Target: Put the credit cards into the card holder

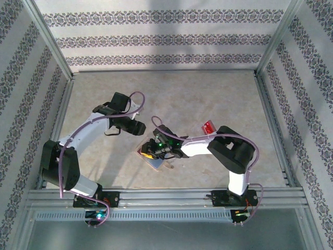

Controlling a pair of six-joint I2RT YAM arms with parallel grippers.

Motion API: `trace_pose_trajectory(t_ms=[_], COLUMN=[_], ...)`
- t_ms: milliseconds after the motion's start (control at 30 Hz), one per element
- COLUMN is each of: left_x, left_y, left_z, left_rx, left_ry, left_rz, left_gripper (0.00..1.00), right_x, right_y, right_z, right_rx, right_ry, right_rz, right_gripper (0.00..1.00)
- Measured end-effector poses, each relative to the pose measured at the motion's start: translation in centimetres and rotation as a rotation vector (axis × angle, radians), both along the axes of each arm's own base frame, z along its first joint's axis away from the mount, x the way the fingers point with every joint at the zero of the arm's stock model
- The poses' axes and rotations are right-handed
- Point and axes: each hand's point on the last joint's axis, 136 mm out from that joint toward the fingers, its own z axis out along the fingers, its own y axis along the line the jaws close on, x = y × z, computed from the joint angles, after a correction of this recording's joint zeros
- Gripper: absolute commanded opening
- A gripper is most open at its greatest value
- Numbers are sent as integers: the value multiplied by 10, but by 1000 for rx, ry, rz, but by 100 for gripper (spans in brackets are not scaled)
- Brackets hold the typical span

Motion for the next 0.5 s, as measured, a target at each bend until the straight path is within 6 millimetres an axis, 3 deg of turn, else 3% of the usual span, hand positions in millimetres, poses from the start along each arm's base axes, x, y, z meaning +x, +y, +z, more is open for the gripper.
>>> trace_pose_trajectory(t_ms=[300, 500], left_x=[7, 8], left_y=[13, 17], left_z=[1, -3], left_rx=[18, 59], left_ry=[-30, -48], left_rz=[15, -15], left_gripper=[69, 80], right_x=[15, 18], right_y=[21, 23], right_z=[8, 5], right_rx=[-7, -40], right_ry=[-44, -59], right_rz=[60, 89], right_gripper=[38, 48])
